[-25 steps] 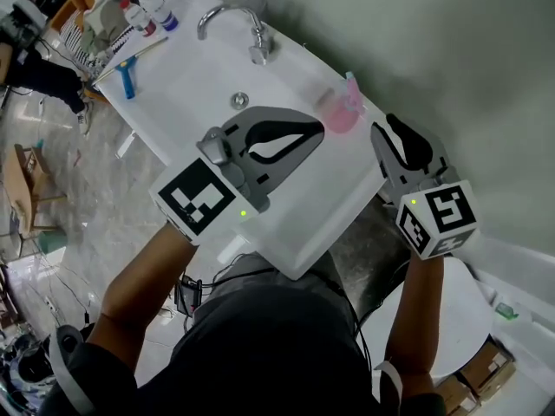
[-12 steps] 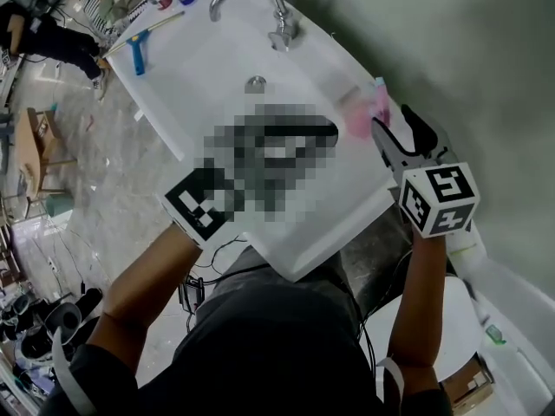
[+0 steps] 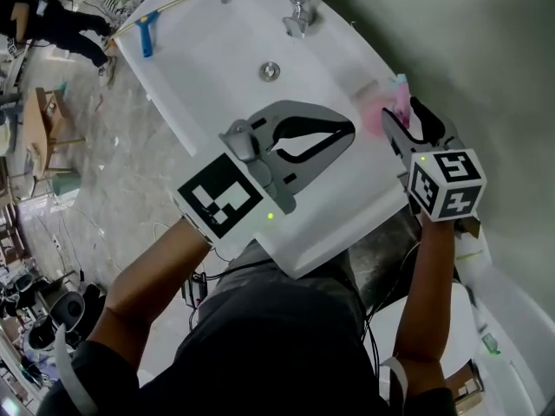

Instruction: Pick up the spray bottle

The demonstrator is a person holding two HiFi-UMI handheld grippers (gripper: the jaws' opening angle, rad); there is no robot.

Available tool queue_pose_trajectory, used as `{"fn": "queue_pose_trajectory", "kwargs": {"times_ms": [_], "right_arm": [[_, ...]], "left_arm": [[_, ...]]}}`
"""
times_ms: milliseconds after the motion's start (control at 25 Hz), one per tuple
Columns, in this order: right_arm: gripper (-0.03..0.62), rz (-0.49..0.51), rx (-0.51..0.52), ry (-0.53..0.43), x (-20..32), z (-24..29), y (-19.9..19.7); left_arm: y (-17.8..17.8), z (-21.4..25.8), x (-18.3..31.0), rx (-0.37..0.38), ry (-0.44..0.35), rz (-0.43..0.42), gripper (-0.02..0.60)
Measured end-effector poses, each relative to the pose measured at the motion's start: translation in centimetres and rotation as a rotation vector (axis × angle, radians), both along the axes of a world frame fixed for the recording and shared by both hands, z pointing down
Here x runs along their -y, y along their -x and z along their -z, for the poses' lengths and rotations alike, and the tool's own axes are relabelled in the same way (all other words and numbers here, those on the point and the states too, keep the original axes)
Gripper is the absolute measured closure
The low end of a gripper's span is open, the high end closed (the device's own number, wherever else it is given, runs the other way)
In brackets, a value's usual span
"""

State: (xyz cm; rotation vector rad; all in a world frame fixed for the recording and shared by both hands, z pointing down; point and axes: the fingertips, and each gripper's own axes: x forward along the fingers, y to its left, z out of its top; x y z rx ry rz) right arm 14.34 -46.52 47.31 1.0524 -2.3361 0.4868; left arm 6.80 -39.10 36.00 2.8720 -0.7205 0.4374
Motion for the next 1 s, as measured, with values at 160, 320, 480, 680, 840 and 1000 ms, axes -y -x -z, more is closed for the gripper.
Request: {"fn": "queue_pose_trajectory", "kwargs": {"times_ms": [160,320,480,680,840,1000], "right_arm": [[0.359,0.007,-0.028,0.020,0.4,-1.3,0.1],[0.463,0.003,-0.077,0.026,0.7,-2.2,-0.5],[0.468,-0.002,-0.097,0.017,0.4,-1.9,-0.5],[0.469,0.002,-0.088,-0.014,-1.1,0.7,-0.3],[0.468,0.016,-0.062,-0.064,-2.4,3.9,0.2],[0.468,0.037,-0.042,-0.130,-4.2,8.4,0.9]], "left_arm": [[0.2,-0.3,-0.1,0.006,0.006,0.012,0.577],[0.3,-0.2,-0.3,0.002,-0.003,0.011,0.577],[0.9,0.2,-0.8,0.007,-0.015,0.010,0.577],[1.5,0.7,-2.0,0.021,-0.053,-0.022,0.577],[2.0,1.1,-2.8,0.013,-0.064,-0.023,0.577],[2.3,2.2,-3.9,0.002,-0.086,-0.028,0.577]]}}
